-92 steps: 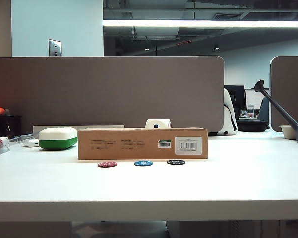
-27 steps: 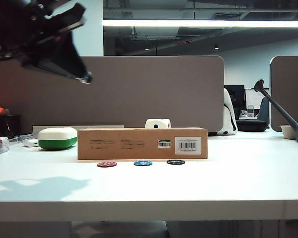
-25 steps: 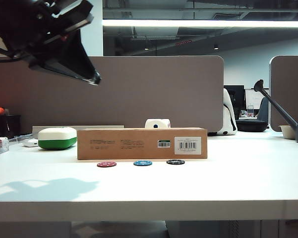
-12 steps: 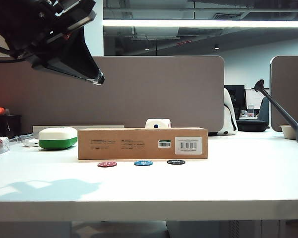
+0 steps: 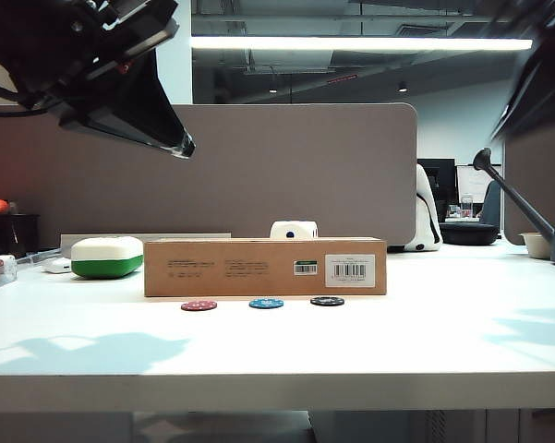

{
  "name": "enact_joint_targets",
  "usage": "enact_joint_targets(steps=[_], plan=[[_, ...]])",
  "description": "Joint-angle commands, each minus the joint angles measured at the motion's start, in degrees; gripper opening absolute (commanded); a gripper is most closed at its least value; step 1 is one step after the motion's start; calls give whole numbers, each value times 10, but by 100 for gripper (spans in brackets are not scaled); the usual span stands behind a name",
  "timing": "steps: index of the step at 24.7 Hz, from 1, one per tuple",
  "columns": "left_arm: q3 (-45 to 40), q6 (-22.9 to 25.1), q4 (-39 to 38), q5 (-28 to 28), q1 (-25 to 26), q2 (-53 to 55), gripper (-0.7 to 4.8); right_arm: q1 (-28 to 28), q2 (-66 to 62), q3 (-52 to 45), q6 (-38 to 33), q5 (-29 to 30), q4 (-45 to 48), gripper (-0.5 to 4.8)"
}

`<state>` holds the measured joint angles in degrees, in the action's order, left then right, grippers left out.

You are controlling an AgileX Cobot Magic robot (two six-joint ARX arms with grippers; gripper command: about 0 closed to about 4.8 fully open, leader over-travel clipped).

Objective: Push the chip with the highest value in the row forward next to the rectangular box.

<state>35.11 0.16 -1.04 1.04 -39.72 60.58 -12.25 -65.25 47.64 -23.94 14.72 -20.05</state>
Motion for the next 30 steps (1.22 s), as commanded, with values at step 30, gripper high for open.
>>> enact_joint_targets(steps=[30], plan=[[1, -2, 7, 3, 9, -2, -5, -160, -410, 178, 92, -33, 76, -9]])
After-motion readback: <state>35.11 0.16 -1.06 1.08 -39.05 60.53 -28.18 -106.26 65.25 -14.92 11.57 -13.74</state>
